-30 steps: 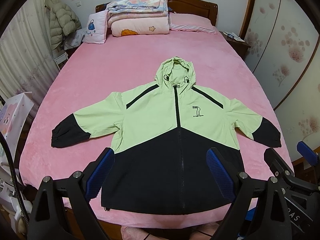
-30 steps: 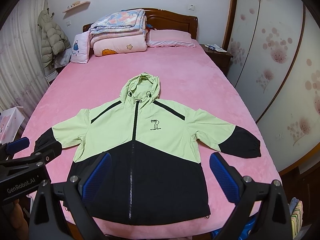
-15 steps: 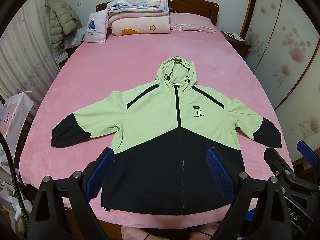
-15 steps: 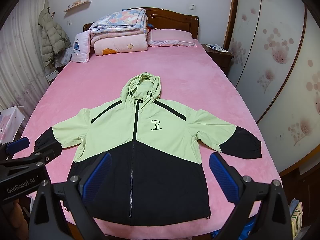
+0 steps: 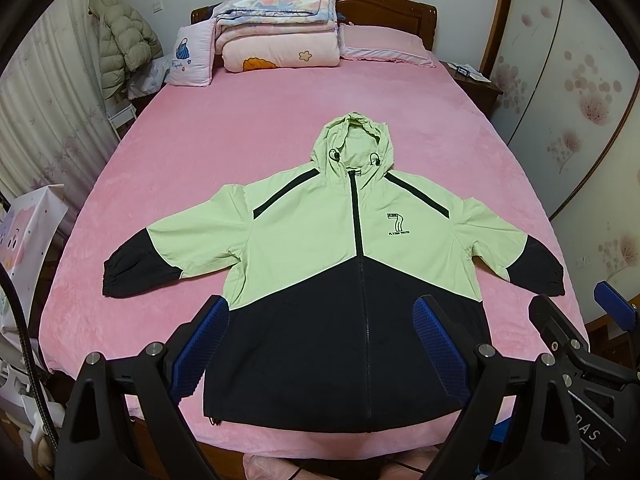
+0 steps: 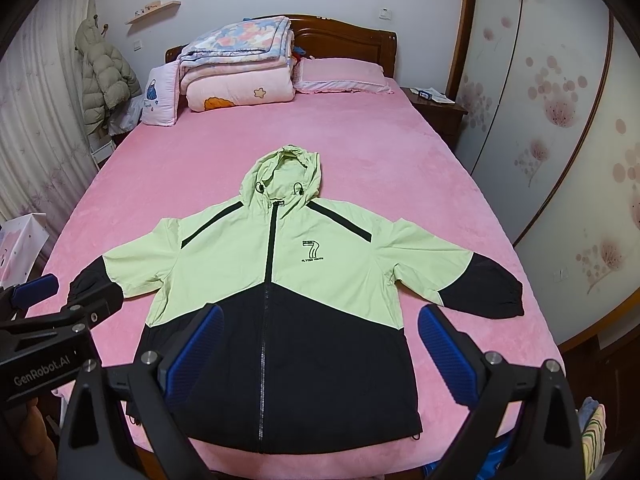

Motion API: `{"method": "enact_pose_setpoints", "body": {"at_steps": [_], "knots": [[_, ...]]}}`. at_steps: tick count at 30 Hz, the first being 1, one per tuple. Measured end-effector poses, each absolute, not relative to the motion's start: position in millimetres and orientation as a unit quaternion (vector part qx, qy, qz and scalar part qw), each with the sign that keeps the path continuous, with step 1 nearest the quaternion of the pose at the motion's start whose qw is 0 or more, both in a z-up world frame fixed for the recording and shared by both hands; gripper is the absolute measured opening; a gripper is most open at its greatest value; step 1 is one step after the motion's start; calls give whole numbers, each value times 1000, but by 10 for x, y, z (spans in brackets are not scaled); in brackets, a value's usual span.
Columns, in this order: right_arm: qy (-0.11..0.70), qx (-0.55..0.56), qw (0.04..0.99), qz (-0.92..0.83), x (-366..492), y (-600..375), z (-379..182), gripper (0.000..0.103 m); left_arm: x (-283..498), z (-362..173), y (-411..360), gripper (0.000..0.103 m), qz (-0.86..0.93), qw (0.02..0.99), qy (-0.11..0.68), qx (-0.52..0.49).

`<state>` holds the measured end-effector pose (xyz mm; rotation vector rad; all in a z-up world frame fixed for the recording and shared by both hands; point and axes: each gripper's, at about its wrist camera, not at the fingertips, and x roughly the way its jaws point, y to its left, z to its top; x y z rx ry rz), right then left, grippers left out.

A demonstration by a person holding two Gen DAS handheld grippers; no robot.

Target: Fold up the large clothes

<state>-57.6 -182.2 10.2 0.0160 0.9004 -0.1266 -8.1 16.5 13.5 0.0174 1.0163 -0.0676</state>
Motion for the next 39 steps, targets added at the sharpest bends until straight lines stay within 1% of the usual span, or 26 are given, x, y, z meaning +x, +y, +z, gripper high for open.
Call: {"method": "enact_pose_setpoints", "body": {"at_steps": [19,27,39], "knots": [[420,10,905,-71,-445,-1795,156,98,139,166,223,93,-46,879,474,13],[404,2,912,-77,-430,-1786,257,98,224,289,214,93,-52,892,448,11],[351,27,928,-124,-505,-2295,525,98,289,591,-150,93,-86,912,401,16]]}}
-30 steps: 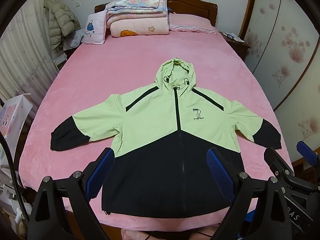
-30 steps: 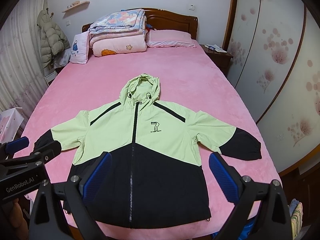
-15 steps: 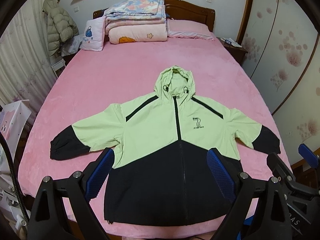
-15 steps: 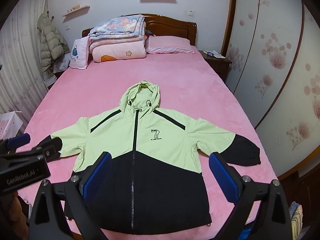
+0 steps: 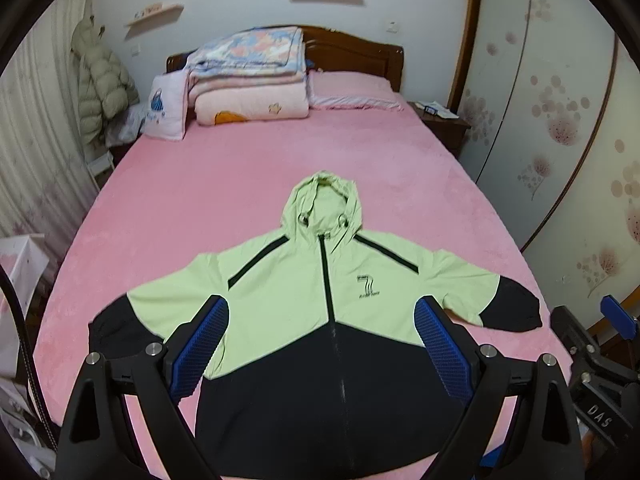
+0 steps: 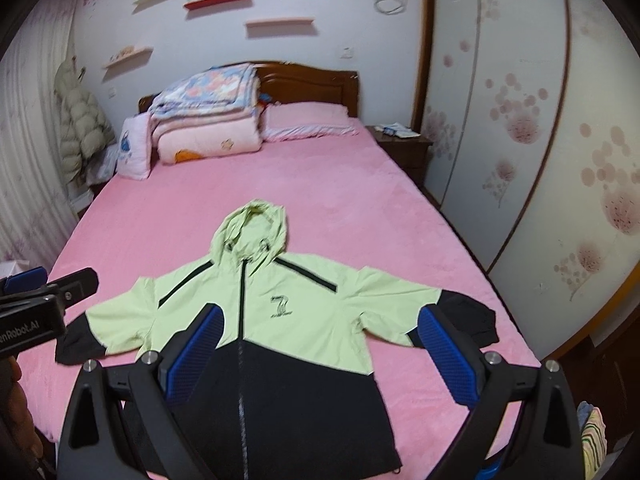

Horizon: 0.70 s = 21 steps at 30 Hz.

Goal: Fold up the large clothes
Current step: 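Move the right tool to the black sleeve cuff and close on it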

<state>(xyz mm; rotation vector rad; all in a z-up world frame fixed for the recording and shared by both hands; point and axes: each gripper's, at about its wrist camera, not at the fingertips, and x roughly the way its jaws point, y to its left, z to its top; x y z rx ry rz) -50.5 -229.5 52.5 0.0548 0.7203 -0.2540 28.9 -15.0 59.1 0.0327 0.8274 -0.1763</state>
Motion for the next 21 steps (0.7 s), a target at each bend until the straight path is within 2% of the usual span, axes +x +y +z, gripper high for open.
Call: {"method": "enact_pose_setpoints", "body": {"at_steps": [14,21], "knots": [[282,74,939,-180,-795,-3512,501,98,463,744,-1424,94,-160,913,367,73],[312,104,927,-181,-729,-4268,280,98,283,672,-2274,94,-161,913,362,96]]}}
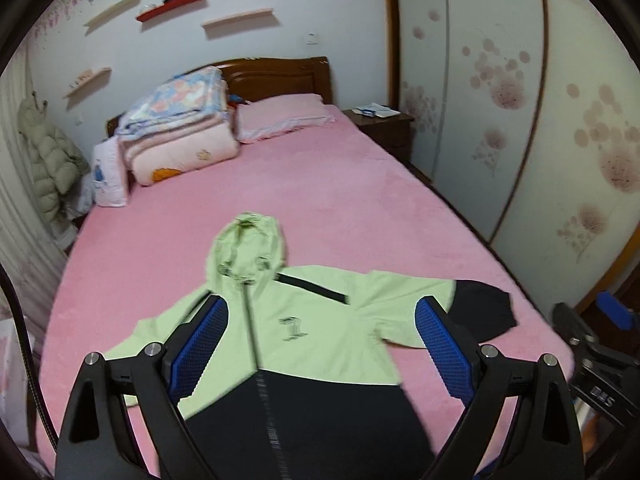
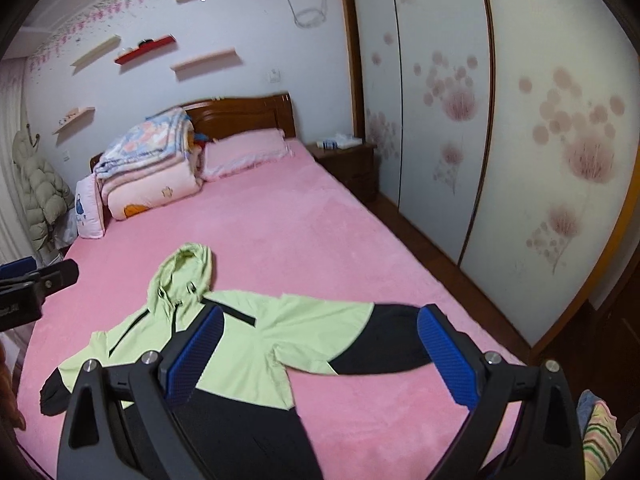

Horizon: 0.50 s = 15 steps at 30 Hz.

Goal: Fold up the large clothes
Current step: 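Move the right tool to the black sleeve cuff and close on it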

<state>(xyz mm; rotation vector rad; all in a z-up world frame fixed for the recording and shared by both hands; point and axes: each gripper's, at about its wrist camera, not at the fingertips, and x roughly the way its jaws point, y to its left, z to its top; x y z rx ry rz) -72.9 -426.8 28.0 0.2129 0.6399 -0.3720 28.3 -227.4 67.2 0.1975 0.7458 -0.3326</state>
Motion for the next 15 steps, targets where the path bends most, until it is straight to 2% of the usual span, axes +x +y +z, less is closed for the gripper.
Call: {"method": "enact_pose_setpoints", "body": {"at_steps": [8,15], "knots": [[342,108,910,-206,-788,-5181,28,98,182,430,-3148,94,-222,899,361,114],[391,123,878,-246,-908,-5766,-378,98,405,-36,-3721,94,-247,878,397,103]]}}
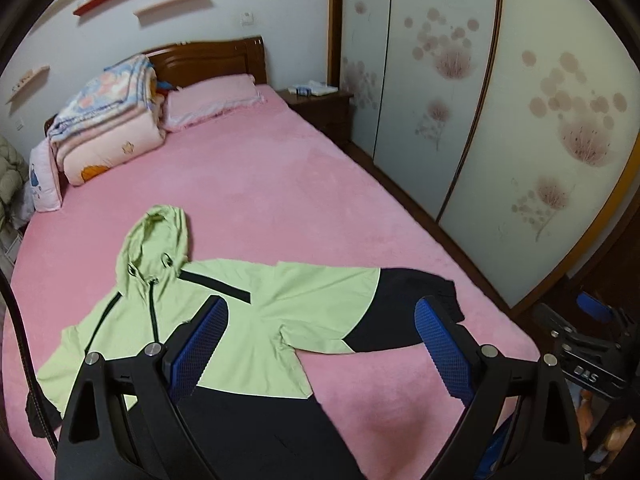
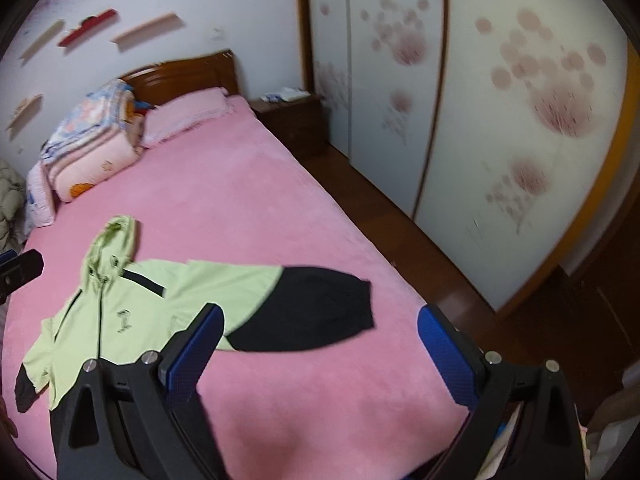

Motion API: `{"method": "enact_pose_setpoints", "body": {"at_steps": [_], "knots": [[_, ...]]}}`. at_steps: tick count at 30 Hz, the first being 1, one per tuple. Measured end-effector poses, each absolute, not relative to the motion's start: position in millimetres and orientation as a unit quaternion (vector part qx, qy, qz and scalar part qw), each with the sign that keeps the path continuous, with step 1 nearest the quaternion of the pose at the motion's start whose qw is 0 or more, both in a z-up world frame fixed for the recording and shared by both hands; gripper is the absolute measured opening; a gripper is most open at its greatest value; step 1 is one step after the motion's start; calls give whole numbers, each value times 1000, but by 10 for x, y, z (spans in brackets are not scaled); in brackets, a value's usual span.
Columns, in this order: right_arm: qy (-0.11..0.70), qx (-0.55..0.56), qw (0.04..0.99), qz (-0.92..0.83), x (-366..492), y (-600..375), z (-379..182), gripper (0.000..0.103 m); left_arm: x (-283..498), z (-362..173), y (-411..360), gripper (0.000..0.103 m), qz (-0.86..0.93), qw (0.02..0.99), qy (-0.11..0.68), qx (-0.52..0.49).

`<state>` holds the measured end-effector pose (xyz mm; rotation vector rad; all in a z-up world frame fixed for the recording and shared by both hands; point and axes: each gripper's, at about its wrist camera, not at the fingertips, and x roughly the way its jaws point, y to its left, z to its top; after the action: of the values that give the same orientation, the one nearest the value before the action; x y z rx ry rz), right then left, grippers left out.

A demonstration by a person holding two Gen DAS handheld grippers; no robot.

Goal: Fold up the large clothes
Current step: 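Move the right tool to the black sleeve cuff and close on it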

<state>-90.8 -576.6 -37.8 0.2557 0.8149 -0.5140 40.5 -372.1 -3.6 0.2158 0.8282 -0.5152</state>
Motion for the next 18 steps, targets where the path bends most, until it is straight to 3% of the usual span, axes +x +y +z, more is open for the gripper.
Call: {"method": "enact_pose_setpoints", "body": {"at_steps": [18], "knots": [[414,135,867,-242,-734,-6034,-1024,98,764,-1069,-4033,94,-227,861,443,103]]}}
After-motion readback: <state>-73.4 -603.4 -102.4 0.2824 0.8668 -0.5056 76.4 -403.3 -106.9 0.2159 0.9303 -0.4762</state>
